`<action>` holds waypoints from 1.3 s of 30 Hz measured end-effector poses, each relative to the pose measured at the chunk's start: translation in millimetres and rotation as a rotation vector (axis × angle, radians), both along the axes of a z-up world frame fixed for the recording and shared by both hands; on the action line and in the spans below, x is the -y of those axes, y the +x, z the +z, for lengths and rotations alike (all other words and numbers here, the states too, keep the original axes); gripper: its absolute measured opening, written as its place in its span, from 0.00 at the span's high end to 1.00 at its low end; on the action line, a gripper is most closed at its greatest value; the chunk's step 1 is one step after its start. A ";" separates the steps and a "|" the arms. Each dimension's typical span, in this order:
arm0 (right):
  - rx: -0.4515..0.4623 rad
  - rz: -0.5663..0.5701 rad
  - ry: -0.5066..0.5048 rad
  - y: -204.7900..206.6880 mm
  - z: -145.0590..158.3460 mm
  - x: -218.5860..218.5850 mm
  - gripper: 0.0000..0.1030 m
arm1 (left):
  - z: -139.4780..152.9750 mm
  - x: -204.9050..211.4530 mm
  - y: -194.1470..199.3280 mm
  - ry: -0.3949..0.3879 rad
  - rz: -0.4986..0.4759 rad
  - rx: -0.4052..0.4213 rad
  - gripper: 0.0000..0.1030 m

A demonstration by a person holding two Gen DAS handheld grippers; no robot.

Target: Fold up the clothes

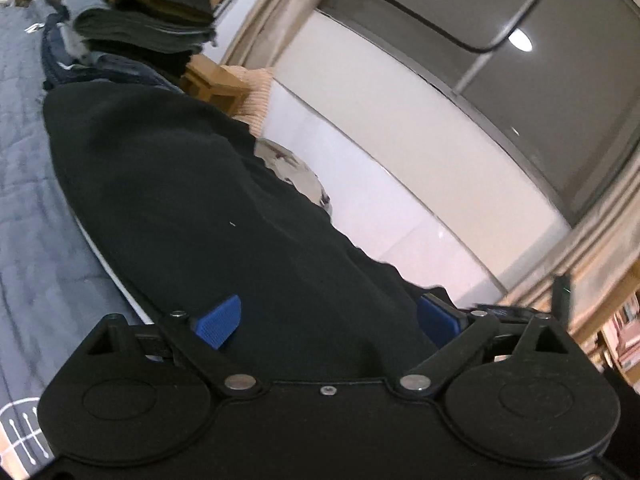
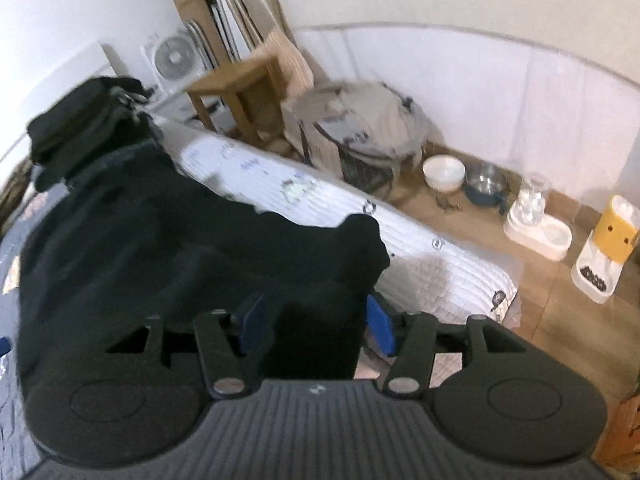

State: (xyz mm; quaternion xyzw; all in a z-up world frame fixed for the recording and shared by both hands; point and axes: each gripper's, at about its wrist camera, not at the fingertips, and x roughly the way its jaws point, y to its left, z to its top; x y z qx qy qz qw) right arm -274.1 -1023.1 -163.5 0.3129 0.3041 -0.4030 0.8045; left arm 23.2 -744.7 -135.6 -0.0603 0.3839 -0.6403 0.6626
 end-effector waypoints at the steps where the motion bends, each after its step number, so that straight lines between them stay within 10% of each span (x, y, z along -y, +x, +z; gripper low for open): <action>1: -0.021 0.001 0.005 3.5 -4.3 8.6 0.44 | -0.3 0.9 -1.3 0.004 -0.002 0.003 0.08; 4: 0.028 -0.024 0.016 -4.5 -2.6 13.4 0.49 | -1.6 -0.9 -0.5 0.019 0.019 0.001 0.08; 6: 0.072 -0.043 0.024 -11.8 0.1 14.4 0.82 | -2.5 -2.1 0.1 0.030 0.032 -0.001 0.08; 9: 0.138 -0.071 0.034 -22.7 4.2 15.9 0.92 | 0.3 -7.7 1.2 0.035 0.050 0.005 0.08; 16: 0.291 -0.138 0.060 -48.2 13.7 19.4 0.92 | 7.7 -16.1 8.0 0.028 0.073 0.012 0.08; 21: 0.113 -0.070 0.170 -33.2 -28.6 35.8 0.69 | 17.2 -12.9 13.6 -0.004 0.071 0.001 0.08; 26: 0.186 -0.123 0.077 -62.3 10.8 3.6 0.63 | 20.8 -4.6 19.3 -0.066 0.033 -0.071 0.05; 39: 0.236 0.324 0.135 2.3 24.1 -141.7 0.60 | -26.7 70.8 4.8 -0.060 -0.098 -0.323 0.05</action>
